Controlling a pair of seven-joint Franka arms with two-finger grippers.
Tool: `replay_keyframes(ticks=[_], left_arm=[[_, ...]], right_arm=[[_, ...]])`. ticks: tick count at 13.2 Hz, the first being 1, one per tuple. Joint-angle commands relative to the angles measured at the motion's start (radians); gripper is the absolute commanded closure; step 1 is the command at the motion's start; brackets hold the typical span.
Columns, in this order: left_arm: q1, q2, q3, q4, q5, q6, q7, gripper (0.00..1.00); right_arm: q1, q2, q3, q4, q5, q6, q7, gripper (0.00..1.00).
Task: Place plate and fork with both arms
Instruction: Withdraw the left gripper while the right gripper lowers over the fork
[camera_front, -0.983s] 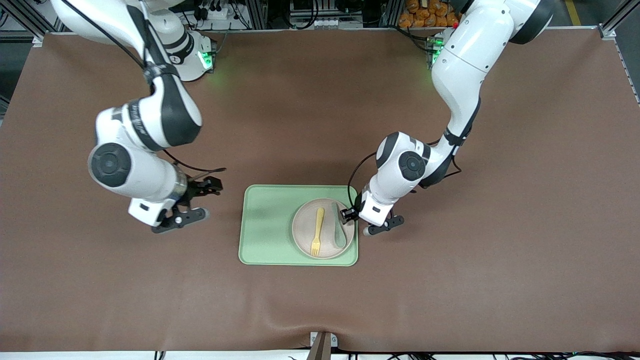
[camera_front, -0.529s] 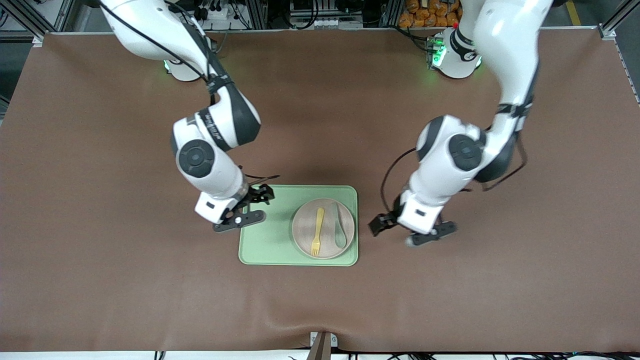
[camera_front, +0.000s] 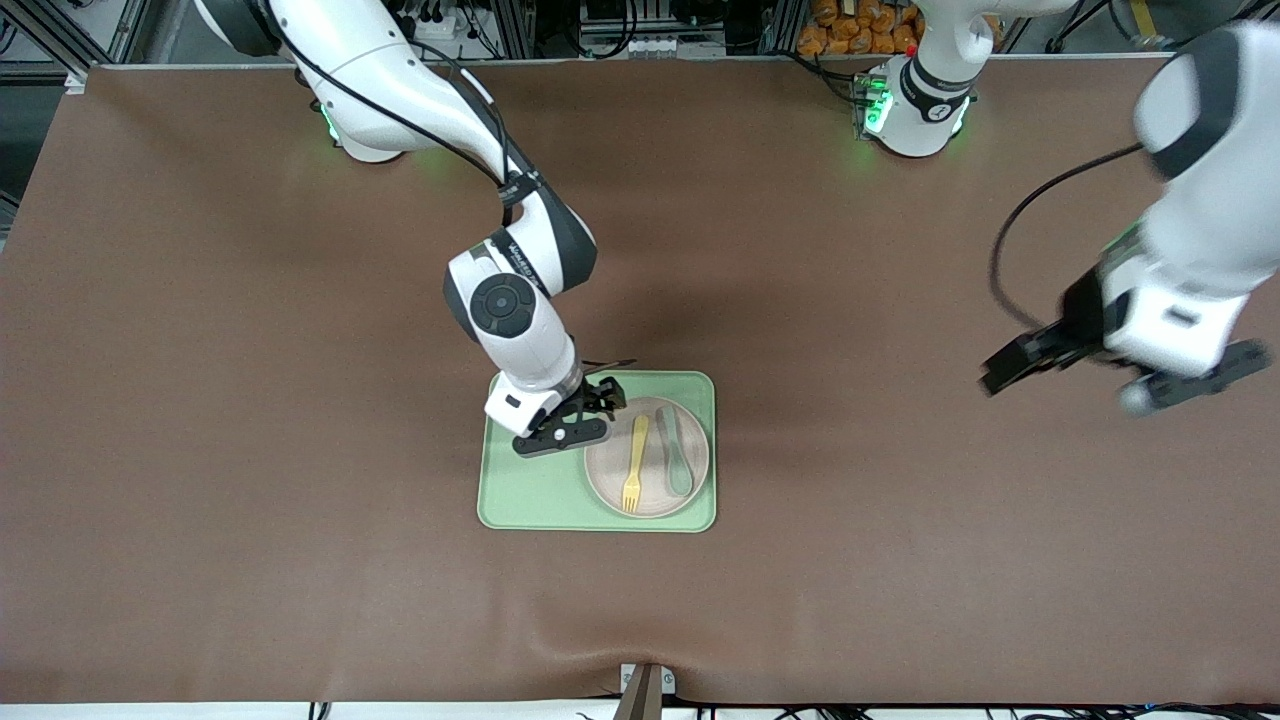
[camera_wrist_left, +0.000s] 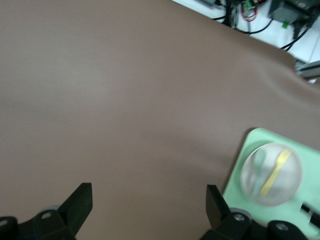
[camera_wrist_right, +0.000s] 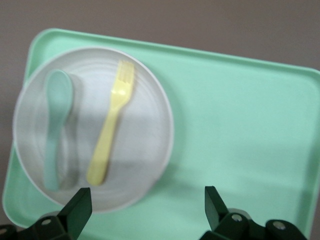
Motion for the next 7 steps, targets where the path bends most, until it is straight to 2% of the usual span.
replay_keyframes(ticks=[1, 5, 7], left_arm=[[0.079, -0.062, -0.011, 0.044, 0.021, -0.162, 0.116, 0.0], [0.203, -0.117, -0.02, 0.04, 0.018, -0.262, 0.327, 0.0], [0.205, -0.132, -0.02, 0.04, 0.017, -0.28, 0.343, 0.0]], right_arm=[[0.019, 0.069, -0.01, 0.097, 0.004, 0.066, 0.005, 0.0], [0.037, 0.11, -0.01, 0.117, 0.001, 0.133, 0.01, 0.0], [0.048, 0.131, -0.01, 0.117, -0.004, 0.181, 0.011, 0.0]])
